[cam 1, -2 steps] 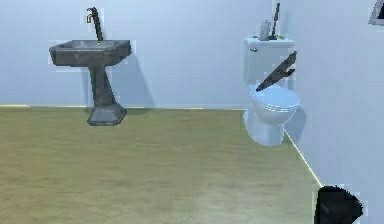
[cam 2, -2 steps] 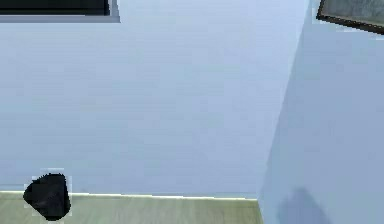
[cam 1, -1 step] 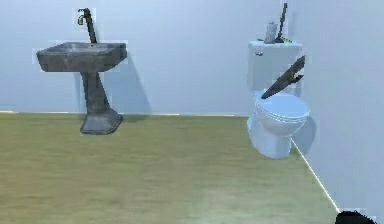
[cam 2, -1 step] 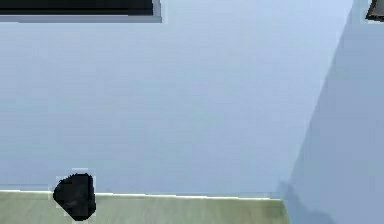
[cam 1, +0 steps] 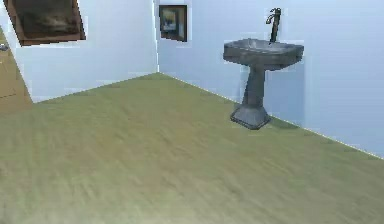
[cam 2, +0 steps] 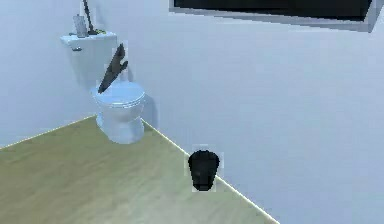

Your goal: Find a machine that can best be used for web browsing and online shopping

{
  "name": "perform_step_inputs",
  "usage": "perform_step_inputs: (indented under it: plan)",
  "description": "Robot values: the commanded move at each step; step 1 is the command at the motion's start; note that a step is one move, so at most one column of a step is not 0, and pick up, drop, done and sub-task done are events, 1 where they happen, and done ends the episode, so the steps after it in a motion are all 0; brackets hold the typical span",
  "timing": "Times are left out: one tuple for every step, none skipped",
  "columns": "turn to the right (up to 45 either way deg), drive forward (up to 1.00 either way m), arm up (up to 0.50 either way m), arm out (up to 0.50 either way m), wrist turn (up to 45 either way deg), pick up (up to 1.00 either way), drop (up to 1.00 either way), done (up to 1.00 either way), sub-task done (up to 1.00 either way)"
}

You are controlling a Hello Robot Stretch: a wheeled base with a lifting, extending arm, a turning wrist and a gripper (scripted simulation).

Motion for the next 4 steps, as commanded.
perform_step_inputs:
  plan:
    - [-45.0,0.00,0.00,0.00,0.0,0.00,0.00,0.00,0.00]
    - [-12.0,0.00,0.00,0.00,0.0,0.00,0.00,0.00,0.00]
    - [0.0,0.15,0.00,0.00,0.0,0.00,0.00,0.00,0.00]
    - [-18.0,0.00,0.00,0.00,0.0,0.00,0.00,0.00,0.00]
